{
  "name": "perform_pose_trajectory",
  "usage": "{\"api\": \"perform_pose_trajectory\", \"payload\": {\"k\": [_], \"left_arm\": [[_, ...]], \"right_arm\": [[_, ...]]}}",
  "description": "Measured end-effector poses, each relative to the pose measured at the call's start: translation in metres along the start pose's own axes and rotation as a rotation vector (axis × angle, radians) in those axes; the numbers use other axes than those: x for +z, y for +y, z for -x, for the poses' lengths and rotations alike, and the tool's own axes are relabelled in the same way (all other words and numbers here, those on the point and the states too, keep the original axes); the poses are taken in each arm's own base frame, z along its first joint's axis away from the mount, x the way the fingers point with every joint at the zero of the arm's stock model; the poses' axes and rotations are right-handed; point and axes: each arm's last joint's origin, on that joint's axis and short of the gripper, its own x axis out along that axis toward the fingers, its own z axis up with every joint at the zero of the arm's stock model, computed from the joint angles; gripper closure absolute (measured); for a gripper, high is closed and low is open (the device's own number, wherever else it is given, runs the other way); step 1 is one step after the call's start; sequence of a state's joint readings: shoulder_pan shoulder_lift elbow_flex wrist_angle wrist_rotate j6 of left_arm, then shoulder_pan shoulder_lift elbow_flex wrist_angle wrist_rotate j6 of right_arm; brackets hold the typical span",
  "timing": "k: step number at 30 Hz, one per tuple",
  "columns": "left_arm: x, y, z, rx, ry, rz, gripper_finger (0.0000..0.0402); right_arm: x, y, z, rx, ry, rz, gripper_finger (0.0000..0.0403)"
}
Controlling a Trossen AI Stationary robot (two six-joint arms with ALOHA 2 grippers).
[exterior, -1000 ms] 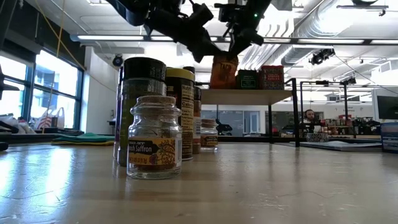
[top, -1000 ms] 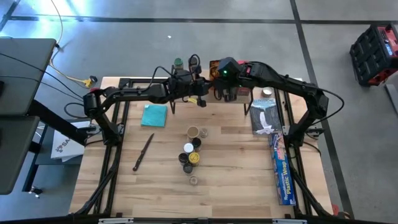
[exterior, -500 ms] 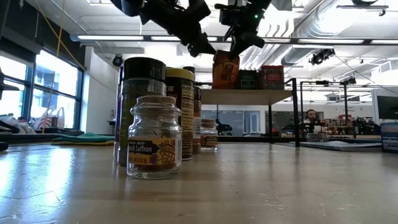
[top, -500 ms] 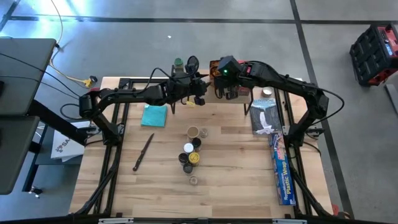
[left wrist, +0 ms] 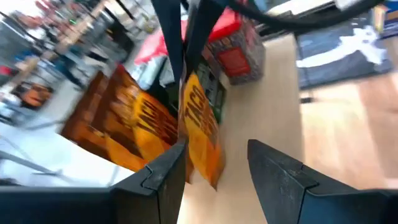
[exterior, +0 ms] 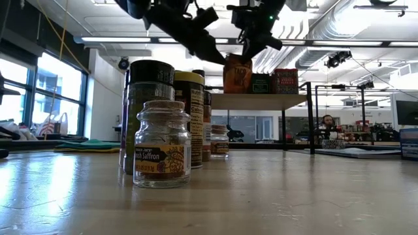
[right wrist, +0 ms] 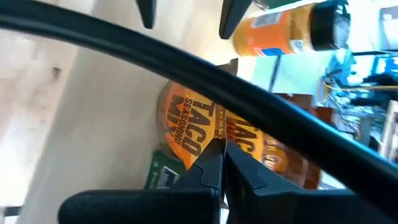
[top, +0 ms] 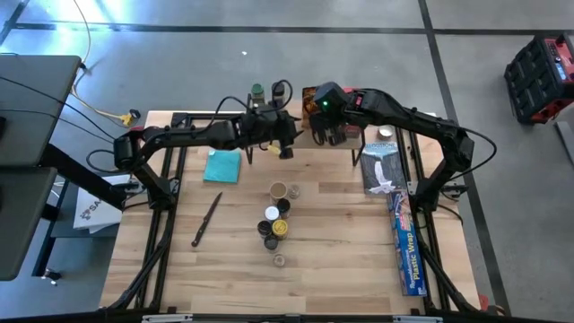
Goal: Shelf spices
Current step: Put the orange seasoning pack on the shelf
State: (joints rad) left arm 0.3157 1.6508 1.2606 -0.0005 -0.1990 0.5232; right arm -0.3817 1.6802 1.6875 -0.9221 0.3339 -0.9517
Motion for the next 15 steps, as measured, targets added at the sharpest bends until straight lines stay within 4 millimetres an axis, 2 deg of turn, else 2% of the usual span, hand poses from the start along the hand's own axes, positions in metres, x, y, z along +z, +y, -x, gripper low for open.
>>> {"api": "perform_pose_trajectory", "payload": {"k": [15], "left_arm": [[-0.0054,0.0031,-0.0012,-0.052,0.008,0.071,0.0234]], "right_arm": [[-0.0043,-0.0045,-0.0025,-0.020,0.016,-0.028,0.0394]]}}
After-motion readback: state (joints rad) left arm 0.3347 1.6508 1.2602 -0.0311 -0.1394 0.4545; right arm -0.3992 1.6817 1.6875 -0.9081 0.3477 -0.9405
